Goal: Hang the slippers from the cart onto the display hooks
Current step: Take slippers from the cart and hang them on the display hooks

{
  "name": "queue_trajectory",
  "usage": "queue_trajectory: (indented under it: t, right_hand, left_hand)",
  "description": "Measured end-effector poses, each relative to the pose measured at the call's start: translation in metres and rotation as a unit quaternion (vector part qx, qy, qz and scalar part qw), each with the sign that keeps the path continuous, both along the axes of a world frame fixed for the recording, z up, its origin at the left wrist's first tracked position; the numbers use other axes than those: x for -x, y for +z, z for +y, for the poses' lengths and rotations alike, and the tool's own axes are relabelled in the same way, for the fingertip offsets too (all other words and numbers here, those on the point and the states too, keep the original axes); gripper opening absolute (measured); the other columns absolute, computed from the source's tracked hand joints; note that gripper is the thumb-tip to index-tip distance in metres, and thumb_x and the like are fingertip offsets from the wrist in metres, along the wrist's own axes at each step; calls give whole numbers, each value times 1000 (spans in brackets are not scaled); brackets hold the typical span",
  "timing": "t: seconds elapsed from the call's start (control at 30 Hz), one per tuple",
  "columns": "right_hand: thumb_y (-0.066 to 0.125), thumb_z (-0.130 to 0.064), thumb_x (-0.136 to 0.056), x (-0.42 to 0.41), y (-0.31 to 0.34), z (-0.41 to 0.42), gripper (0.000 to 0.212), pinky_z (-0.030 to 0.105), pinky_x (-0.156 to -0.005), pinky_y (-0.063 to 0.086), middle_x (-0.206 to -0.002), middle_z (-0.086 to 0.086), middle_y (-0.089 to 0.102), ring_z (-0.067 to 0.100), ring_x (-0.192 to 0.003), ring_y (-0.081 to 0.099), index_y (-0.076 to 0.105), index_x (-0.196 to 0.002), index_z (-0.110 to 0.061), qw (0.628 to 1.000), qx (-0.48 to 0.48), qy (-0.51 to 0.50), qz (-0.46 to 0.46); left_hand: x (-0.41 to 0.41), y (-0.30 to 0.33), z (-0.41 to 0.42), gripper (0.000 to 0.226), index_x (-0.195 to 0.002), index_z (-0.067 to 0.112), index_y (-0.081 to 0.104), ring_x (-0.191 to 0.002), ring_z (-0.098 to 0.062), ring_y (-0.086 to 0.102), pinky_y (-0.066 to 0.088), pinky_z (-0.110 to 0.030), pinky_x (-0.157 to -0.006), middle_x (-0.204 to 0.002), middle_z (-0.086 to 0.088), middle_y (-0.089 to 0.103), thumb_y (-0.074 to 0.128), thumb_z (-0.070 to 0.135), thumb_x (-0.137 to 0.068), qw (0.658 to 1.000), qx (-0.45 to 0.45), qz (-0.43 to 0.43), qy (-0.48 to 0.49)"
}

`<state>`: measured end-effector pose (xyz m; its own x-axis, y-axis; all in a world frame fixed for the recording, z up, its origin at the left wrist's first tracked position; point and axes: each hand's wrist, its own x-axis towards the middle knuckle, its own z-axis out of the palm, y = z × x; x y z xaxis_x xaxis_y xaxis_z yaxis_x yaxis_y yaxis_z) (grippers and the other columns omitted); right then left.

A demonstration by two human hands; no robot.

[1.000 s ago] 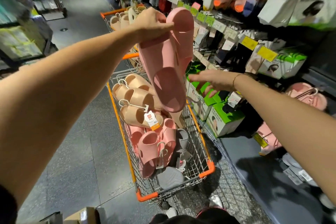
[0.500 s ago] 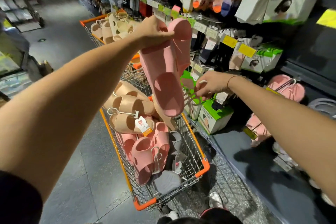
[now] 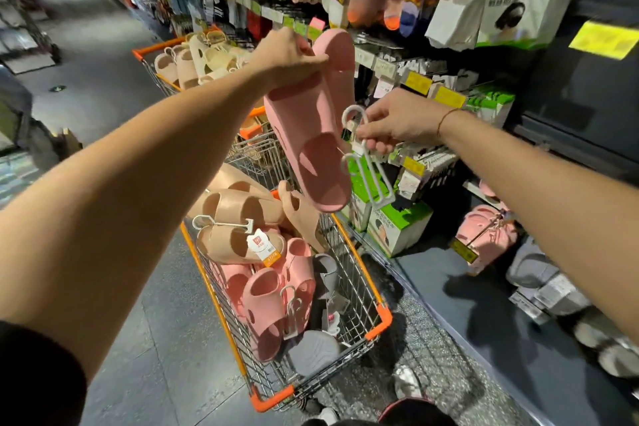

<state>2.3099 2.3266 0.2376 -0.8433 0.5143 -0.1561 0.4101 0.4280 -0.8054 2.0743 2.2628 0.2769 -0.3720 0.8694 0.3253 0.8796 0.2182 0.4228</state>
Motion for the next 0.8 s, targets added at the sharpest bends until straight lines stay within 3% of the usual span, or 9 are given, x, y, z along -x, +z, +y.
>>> queue_trajectory:
  t: [0.17, 0.27, 0.33, 0.4, 0.5, 0.57, 0.7, 0.8]
  right_hand:
    - [56, 1, -95, 21, -5, -17, 12, 25, -41, 48, -69, 21, 63, 17, -43, 59, 58, -84, 4, 992, 16, -104, 71]
    - [53, 2, -95, 28, 2, -18, 19, 27, -39, 49, -69, 24, 62, 19, -42, 62, 50, -76, -1, 980, 36, -157, 117]
    - [50, 4, -95, 29, 7, -19, 19, 26, -38, 51, -68, 24, 60, 19, -42, 64, 47, -77, -2, 972, 63, -178, 138]
    - [48, 4, -96, 29, 7, -21, 21, 25, -39, 51, -68, 24, 60, 20, -43, 65, 45, -76, -4, 968, 78, -187, 148]
    - [45, 3, -95, 31, 2, -21, 23, 30, -41, 52, -70, 25, 62, 22, -46, 65, 46, -74, -4, 970, 65, -191, 136]
    - [43, 6, -95, 32, 0, -24, 23, 31, -39, 53, -71, 25, 61, 21, -44, 65, 46, -74, -4, 969, 72, -192, 138]
    - [46, -1, -99, 38, 2, -28, 19, 27, -36, 50, -69, 23, 64, 20, -43, 66, 47, -81, -5, 969, 92, -178, 144]
    - [46, -3, -101, 41, 5, -22, 17, 29, -40, 52, -76, 26, 63, 25, -53, 70, 47, -84, -5, 971, 83, -173, 144]
  left_hand:
    - [-11, -1, 1, 51, -80, 13, 74, -67, -18, 61, 47, -27, -57, -76, -6, 70, 60, 61, -73, 1000, -6, -3, 1]
    - [-20, -6, 1, 40, -82, 16, 75, -66, -19, 60, 40, -20, -50, -75, -4, 69, 66, 55, -77, 999, 3, 37, -8]
    - [-24, -12, -1, 34, -72, 19, 70, -58, -15, 55, 36, -20, -47, -66, 1, 64, 68, 52, -79, 998, 10, 40, -40]
    - [-24, -17, -3, 34, -62, 21, 62, -49, -11, 47, 32, -22, -46, -58, 5, 58, 66, 50, -80, 997, 0, 15, -72]
    - [-22, -21, -6, 42, -68, 8, 64, -51, -15, 48, 39, -25, -49, -63, -5, 63, 62, 48, -82, 996, -6, 2, -94]
    - [-25, -18, -9, 42, -68, 8, 61, -51, -15, 44, 35, -25, -48, -60, -3, 57, 58, 46, -83, 994, 6, 13, -109]
    - [-29, -14, -11, 56, -61, 11, 51, -50, -18, 34, 27, -30, -50, -56, -3, 43, 37, 59, -88, 992, 16, 32, -123]
    - [-32, -13, -12, 68, -64, 6, 58, -49, -17, 38, 28, -30, -49, -57, -8, 54, 44, 66, -91, 989, 13, 64, -135]
